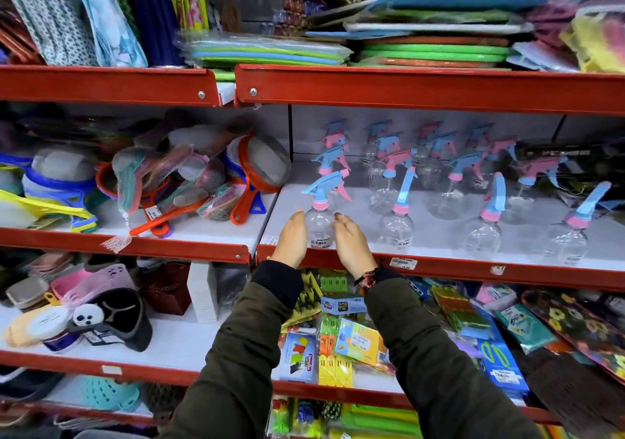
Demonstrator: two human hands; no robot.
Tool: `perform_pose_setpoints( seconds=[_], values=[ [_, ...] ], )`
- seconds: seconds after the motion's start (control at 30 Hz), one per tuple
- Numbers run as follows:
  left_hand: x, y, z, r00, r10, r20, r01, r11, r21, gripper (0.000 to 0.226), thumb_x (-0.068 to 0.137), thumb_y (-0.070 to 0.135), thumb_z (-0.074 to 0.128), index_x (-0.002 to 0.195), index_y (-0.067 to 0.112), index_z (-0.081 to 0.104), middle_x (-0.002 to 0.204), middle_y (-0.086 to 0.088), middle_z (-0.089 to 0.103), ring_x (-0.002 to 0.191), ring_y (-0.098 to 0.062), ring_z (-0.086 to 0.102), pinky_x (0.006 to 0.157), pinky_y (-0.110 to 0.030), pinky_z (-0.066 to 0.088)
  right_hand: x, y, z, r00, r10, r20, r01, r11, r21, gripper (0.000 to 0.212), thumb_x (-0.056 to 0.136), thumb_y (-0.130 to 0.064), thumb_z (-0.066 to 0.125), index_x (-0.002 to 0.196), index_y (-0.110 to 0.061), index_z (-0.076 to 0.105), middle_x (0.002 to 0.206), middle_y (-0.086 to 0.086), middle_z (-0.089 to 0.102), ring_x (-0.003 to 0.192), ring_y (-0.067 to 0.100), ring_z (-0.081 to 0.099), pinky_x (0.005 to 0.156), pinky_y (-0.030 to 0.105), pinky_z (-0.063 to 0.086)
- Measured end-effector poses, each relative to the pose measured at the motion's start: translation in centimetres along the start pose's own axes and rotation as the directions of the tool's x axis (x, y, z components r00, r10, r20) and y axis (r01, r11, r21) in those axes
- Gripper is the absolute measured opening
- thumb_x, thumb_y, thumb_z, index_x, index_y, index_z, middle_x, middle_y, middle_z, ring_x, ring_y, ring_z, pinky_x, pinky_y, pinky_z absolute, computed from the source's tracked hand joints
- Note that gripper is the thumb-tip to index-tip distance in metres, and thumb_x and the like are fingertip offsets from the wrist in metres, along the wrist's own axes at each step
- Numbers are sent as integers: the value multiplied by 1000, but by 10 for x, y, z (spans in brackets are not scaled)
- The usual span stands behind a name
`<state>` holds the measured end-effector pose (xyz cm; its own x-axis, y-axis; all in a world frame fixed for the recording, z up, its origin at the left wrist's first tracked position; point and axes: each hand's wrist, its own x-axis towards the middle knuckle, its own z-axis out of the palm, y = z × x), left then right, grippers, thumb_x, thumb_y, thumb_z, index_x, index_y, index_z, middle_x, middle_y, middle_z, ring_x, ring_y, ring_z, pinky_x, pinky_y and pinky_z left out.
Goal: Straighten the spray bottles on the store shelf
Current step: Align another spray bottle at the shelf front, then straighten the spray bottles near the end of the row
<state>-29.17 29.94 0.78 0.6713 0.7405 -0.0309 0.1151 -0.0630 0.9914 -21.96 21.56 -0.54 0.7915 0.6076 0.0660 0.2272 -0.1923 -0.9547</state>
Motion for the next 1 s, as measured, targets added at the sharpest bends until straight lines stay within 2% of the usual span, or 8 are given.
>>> perform_pose_setpoints(
  seconds=[0.07, 0.2, 0.37, 0.63, 0.73, 0.87, 0.93, 1.0],
  values=[
    [0, 4, 3, 1000, -10, 28, 11, 1000, -20, 48, 100, 29, 26, 133, 4, 48, 144, -16, 47, 136, -27, 42, 115, -34, 28, -3, 2, 1, 1000, -3, -4, 3, 1000, -1, 50, 98, -23, 34, 146, -7, 37, 155, 8, 39, 143, 21, 36, 116, 29, 24],
    [19, -9, 3, 999, -38, 11, 39, 998, -48, 63, 88, 44, 31, 134, 6, 50, 145, -16, 49, 135, -27, 44, 118, -45, 28, -10, 5, 2, 1000, -14, -27, 14, 1000, 5, 49, 99, -25, 35, 145, -9, 38, 153, 8, 41, 141, 22, 38, 115, 29, 25],
    [8, 4, 3, 1000, -21, 19, 22, 999, -46, 46, 100, 28, 28, 138, 9, 46, 148, -10, 44, 138, -24, 39, 120, -41, 25, -14, 5, 5, 999, -23, -35, 23, 999, 22, 49, 99, -23, 34, 145, -8, 39, 151, 7, 44, 140, 23, 40, 115, 30, 27],
    [-8, -3, 7, 995, 55, -85, -61, 996, -71, 50, 101, 30, 25, 145, 9, 35, 156, -6, 34, 144, -18, 30, 122, -37, 18, -23, 7, -5, 998, -36, -49, 40, 995, 86, 48, 99, -21, 35, 146, -12, 37, 155, 5, 39, 142, 18, 36, 108, 20, 23],
    [-21, -5, 13, 985, 82, -150, -96, 991, -90, 54, 100, 36, 25, 148, 13, 31, 158, -2, 29, 146, -14, 25, 123, -36, 15, -32, 10, -15, 995, -66, -69, 72, 994, 87, 47, 99, -22, 35, 145, -14, 39, 153, 4, 40, 141, 17, 37, 108, 21, 24],
    [-47, -5, 33, 972, 130, -197, -145, 988, -60, 53, 101, 34, 22, 150, 13, 27, 159, 0, 25, 147, -12, 22, 119, -24, 12, -51, 14, -39, 990, -99, -99, 108, 991, 83, 46, 98, -21, 36, 144, -14, 43, 151, 4, 44, 139, 16, 39, 115, 26, 26],
    [-59, -2, 44, 968, 128, -215, -150, 985, -87, 53, 101, 34, 24, 150, 13, 28, 159, -1, 26, 147, -12, 23, 121, -27, 12, -59, 17, -53, 988, -108, -110, 118, 990, 82, 46, 98, -22, 36, 143, -15, 44, 151, 4, 44, 139, 16, 39, 116, 28, 27],
    [-71, 1, 58, 965, 127, -231, -156, 981, -112, 55, 99, 36, 24, 148, 15, 32, 158, -1, 30, 146, -12, 26, 123, -32, 14, -67, 22, -70, 988, -104, -117, 115, 989, 93, 45, 98, -22, 36, 142, -16, 45, 151, 3, 44, 139, 15, 39, 112, 25, 27]
  ],
)
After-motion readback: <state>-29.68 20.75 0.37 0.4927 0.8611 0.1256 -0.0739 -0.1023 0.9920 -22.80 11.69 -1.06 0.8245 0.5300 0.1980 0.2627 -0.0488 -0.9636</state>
